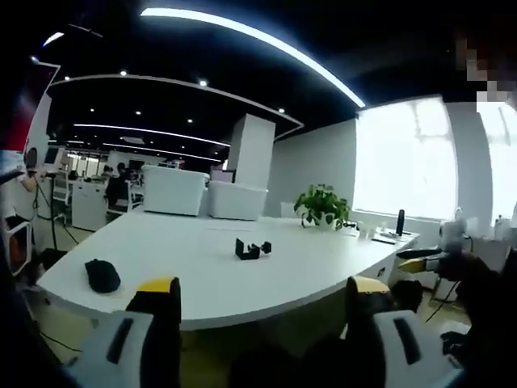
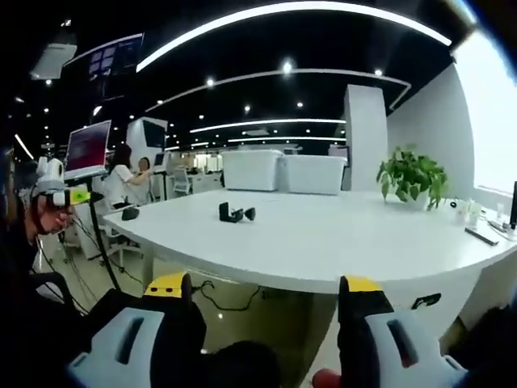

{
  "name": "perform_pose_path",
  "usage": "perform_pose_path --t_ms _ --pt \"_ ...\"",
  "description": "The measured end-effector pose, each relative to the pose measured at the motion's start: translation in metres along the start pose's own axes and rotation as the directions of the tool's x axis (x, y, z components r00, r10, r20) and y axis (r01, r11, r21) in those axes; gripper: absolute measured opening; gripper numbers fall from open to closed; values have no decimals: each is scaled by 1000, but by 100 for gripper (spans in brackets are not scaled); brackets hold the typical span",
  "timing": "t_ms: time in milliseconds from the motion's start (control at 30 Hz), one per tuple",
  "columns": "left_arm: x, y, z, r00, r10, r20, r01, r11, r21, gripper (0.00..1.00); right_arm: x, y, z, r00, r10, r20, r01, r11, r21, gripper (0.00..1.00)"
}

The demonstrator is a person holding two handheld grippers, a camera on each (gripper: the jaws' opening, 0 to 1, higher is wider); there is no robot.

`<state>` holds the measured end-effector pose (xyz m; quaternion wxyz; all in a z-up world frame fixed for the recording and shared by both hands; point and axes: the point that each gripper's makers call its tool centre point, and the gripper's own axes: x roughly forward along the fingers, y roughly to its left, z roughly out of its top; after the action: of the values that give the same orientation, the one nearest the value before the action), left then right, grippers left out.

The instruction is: Clamp the fixed fixture on the desktop, loosen the retaining clip, secure it to the edge of the desk, and tighten the retaining clip.

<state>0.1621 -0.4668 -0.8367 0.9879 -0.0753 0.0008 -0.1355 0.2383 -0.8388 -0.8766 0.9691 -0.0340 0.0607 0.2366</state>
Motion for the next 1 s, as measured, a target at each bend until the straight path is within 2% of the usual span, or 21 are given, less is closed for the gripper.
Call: perform_pose_path --t_ms 133,267,633,833,900,1000 --pt "12 0 -1 1000 3 -2 -3 999 42 83 6 0 0 1000 -1 2 1 1000 0 70" --pt "21 -1 -3 1000 -7 2 6 998 55 83 11 0 2 1000 -2 23 2 1000 7 61" --pt "38 6 -20 999 26 -44 -22 995 98 83 34 3 0 1000 27 16 -27 999 17 62" --pt "47 11 -18 999 47 -28 -42 986 161 76 52 3 -3 999 40 18 -40 999 25 60" --pt "50 14 -16 998 55 -22 -51 986 161 77 57 1 -4 999 41 17 -41 999 25 61" --pt "55 17 -21 997 61 -46 -53 987 152 80 63 0 -4 999 44 19 -45 999 27 61"
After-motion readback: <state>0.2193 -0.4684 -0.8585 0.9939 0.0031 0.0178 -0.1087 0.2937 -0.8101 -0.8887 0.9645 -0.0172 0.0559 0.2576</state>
